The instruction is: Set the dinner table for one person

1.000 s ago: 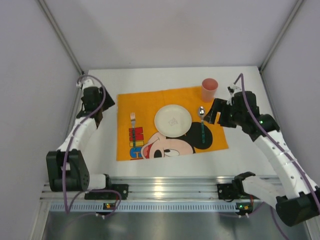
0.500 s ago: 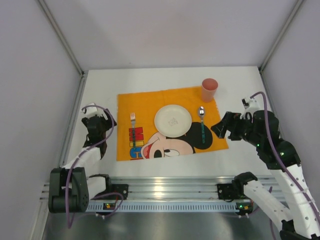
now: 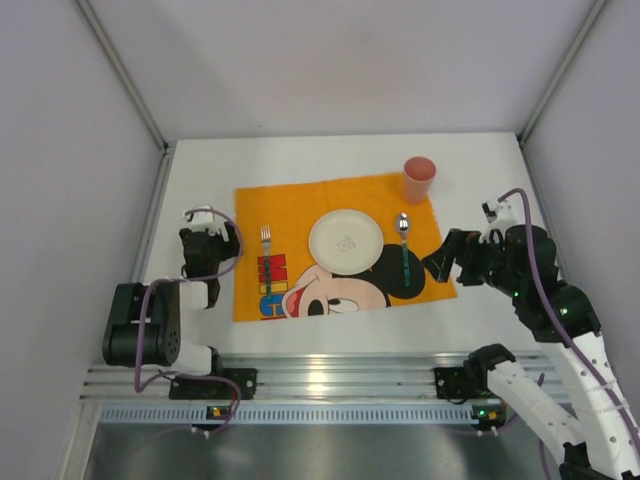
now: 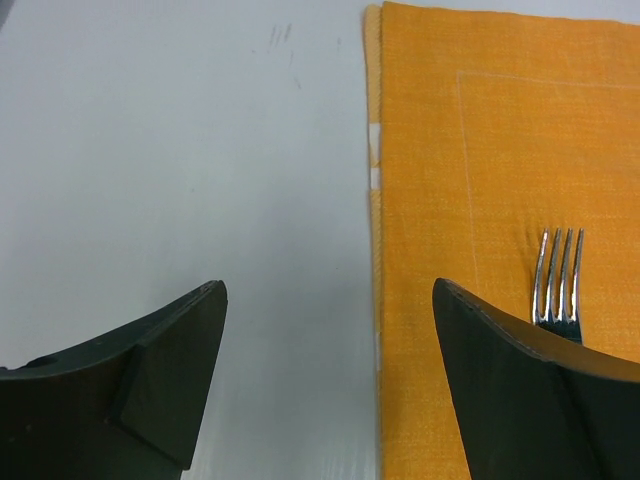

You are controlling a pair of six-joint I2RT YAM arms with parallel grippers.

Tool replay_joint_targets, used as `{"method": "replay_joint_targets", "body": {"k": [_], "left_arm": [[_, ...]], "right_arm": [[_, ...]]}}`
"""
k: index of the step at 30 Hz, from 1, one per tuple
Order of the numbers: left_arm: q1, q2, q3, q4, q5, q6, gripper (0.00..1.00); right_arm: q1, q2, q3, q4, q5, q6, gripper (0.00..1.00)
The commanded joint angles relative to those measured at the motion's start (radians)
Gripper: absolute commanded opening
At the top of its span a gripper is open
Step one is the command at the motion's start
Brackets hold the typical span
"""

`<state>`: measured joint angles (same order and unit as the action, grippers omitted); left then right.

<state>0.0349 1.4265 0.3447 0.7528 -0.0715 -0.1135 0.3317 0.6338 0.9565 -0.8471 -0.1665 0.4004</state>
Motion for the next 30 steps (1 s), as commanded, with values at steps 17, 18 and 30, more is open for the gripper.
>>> {"method": "replay_joint_targets", "body": {"k": [17,18,30], "left_arm": [[-0.032,0.146,-0.019,0.319,0.021,0.074,0.99],[-0.03,0.144,-0.021,0.322,0.019,0.075,0.98],[-0.032,0.143,-0.023,0.326,0.018,0.072,0.99]], "right_arm": [[0.01,0.205,0.093,0.216,-0.076,0.037,1.0],[0.01,0.223,0.099,0.23,-0.088,0.038,1.0],[0.035,0.267,0.091,0.324,-0.103,-0.017,1.0]]}}
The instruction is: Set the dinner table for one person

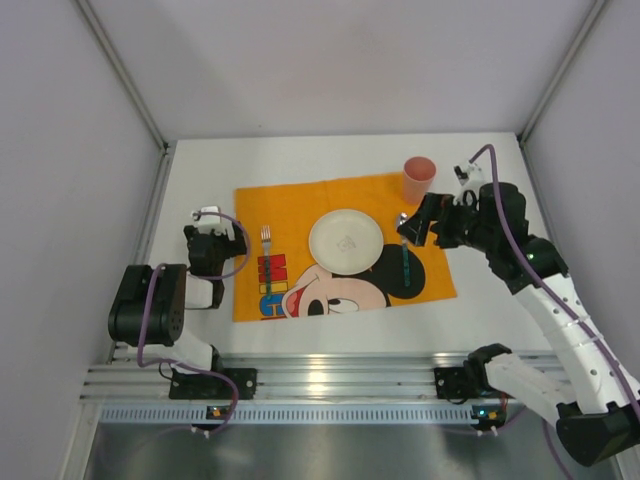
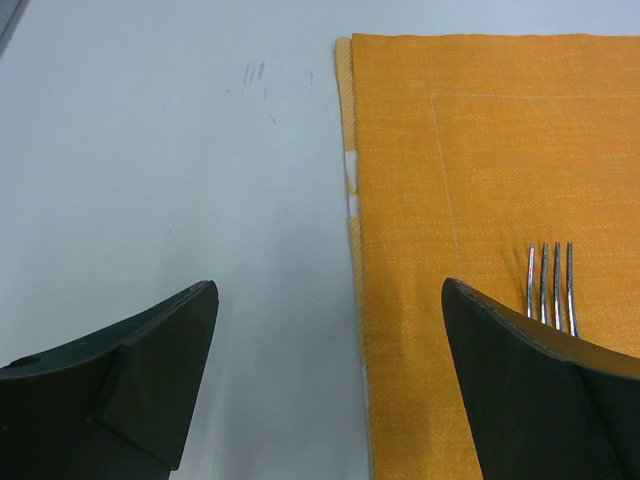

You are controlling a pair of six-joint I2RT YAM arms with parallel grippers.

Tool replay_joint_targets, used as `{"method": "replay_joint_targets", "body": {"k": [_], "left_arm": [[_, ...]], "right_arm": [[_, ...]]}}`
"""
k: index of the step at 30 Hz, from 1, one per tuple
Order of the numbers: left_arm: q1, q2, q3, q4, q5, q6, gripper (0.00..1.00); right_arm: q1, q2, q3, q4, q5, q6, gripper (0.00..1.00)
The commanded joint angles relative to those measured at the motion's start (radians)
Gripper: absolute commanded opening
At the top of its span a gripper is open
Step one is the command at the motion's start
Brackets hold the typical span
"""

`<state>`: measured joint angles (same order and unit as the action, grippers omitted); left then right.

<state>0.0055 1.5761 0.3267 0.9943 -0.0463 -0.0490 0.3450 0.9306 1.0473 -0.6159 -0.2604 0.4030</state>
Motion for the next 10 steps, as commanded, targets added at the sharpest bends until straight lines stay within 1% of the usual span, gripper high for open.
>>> {"method": "replay_joint_targets", "body": {"k": [1,6,7,9,10], "left_arm": [[-0.001,-0.007,-0.005,0.084,-0.007,0.008,0.98],[-0.001,-0.007,-0.005,0.084,-0.007,0.008,0.99],[-0.001,-0.007,-0.005,0.084,-0.007,0.008,0.98],[-0.002,-0.005,-0.005,0.084,-0.007,0.008,0.98],[-0.001,-0.007,-0.005,0.084,-0.006,0.008,0.98]], "right_arm": [[0.025,-0.036,-0.01,0.103,-0.013,-0.016,1.0],[0.034,-0.094,-0.067,0.131,-0.043,-0.039,1.0],[0.035,-0.108,-0.076,0.139,-0.048,-0.039,0.98],[0.035,-0.142,-0.096,0.139,-0.036,-0.047,0.97],[0.035,-0.154,-0.102,0.131,-0.016,-0.044,0.98]]}}
